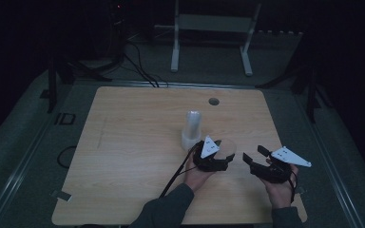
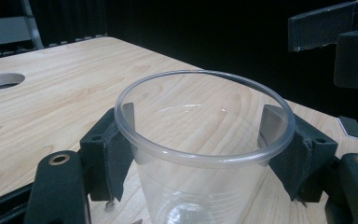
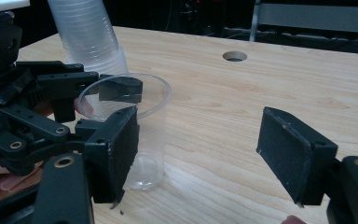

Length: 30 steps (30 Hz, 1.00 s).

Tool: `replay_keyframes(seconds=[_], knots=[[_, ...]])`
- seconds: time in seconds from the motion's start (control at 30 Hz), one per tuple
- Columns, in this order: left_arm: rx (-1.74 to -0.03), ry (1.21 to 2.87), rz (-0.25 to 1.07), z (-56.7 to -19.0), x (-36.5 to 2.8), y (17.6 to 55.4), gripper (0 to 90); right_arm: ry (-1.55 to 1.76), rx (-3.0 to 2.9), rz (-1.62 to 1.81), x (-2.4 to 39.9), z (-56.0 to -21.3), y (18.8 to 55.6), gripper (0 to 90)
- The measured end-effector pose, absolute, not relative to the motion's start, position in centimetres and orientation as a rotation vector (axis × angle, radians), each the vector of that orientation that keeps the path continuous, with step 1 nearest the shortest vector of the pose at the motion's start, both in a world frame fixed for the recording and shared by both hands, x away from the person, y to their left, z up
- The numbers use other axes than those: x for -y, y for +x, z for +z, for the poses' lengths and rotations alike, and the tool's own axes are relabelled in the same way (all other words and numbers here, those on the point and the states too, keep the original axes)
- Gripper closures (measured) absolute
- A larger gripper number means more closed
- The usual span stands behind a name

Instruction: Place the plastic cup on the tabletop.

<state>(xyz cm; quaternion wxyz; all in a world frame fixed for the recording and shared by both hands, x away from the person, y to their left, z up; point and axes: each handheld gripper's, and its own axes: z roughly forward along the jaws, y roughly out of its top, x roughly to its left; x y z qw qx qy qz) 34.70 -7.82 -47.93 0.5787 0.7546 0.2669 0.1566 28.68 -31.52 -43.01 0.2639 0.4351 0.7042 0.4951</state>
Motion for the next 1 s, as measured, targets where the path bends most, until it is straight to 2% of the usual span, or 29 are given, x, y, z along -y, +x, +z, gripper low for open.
replay_keyframes(seconds=[1.0], knots=[[-0.630,1.773,0.369,-48.72,8.07,34.89,27.4,1.174,-1.908,1.336,31.39,-43.12,28.72,28.7]])
